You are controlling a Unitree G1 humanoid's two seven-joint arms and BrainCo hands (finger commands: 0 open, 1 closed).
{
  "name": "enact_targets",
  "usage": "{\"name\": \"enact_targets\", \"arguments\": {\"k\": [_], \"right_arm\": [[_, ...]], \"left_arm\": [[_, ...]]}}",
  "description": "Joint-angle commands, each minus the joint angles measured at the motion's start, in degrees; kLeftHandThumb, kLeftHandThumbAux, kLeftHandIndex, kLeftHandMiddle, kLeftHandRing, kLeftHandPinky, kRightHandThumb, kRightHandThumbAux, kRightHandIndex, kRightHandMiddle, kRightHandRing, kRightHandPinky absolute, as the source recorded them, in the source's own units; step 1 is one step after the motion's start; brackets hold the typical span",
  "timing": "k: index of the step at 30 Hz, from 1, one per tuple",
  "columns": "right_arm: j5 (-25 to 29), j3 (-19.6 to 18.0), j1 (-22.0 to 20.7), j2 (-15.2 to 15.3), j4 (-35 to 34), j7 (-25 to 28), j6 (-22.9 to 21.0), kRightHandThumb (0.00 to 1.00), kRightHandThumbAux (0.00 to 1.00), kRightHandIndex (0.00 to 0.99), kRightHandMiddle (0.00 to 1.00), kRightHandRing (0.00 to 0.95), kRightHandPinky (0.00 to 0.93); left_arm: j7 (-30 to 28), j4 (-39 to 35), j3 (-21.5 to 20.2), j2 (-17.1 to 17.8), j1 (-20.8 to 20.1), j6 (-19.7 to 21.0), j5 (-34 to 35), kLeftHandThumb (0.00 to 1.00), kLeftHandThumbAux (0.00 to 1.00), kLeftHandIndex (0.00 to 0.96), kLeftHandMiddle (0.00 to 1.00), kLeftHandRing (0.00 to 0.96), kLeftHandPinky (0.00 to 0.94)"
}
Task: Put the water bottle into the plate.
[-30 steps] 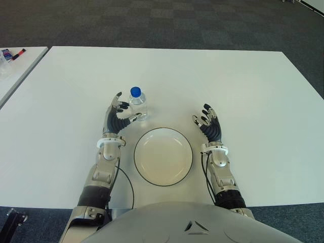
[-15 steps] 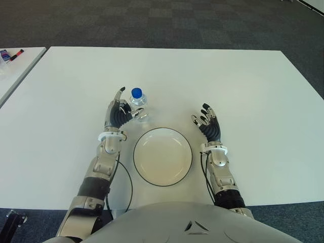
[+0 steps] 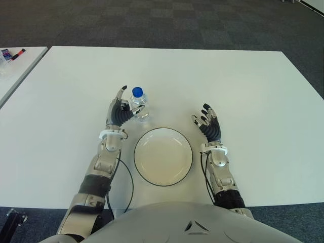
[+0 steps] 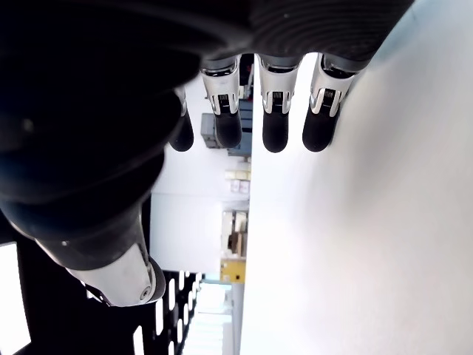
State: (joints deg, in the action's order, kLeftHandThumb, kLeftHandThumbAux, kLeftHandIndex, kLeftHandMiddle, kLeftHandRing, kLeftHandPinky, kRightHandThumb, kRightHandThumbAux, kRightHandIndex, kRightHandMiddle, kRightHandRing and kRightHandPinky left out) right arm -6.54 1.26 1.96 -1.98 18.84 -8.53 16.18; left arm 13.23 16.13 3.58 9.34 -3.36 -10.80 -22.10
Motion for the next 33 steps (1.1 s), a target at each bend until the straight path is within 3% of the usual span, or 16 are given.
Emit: {"name": "enact_targets", "arguments": {"k": [1,3,6,8,20,33], "right_arm": [[-0.4,0.3,0.3,-0.4,0.5,-0.3,-1.5,0.34,0.749,0.109,0.1,0.093,0.123],[-0.6,0.4,0.3,-0.3,0.5,-0.4,-1.3,0.332,0.752,0.108,0.099,0.091,0.121],[-1.0,0.6,0.4,-0.3,0.4,-0.7,-1.2,0.324,0.754,0.106,0.098,0.09,0.122],[-1.2,0.7,0.5,-0.2,0.3,-0.8,-1.2,0.321,0.753,0.105,0.097,0.09,0.121],[-1.0,0.7,0.4,-0.2,0.3,-0.7,-1.6,0.309,0.743,0.106,0.096,0.089,0.121],[-1.0,0.7,0.4,-0.3,0.5,-0.9,-1.3,0.314,0.743,0.106,0.096,0.087,0.115]], "left_arm": [[-3.3,0.7,0.3,-0.3,-0.9,1.4,2.7,0.133,0.582,0.003,0.422,0.446,0.442],[-4.1,0.6,0.2,-0.7,-1.2,1.8,3.7,0.132,0.593,0.001,0.219,0.217,0.205],[-4.9,0.4,0.1,-0.9,-1.2,2.3,4.9,0.133,0.606,0.0,0.109,0.096,0.078],[-5.3,0.2,0.0,-1.1,-1.2,2.7,5.7,0.135,0.616,0.0,0.075,0.06,0.043],[-6.0,-0.9,0.3,-1.7,-1.0,4.2,7.0,0.163,0.678,0.0,0.033,0.017,0.001],[-5.9,-1.2,0.9,-1.3,-0.6,3.9,6.3,0.194,0.67,0.0,0.04,0.036,0.039]]}}
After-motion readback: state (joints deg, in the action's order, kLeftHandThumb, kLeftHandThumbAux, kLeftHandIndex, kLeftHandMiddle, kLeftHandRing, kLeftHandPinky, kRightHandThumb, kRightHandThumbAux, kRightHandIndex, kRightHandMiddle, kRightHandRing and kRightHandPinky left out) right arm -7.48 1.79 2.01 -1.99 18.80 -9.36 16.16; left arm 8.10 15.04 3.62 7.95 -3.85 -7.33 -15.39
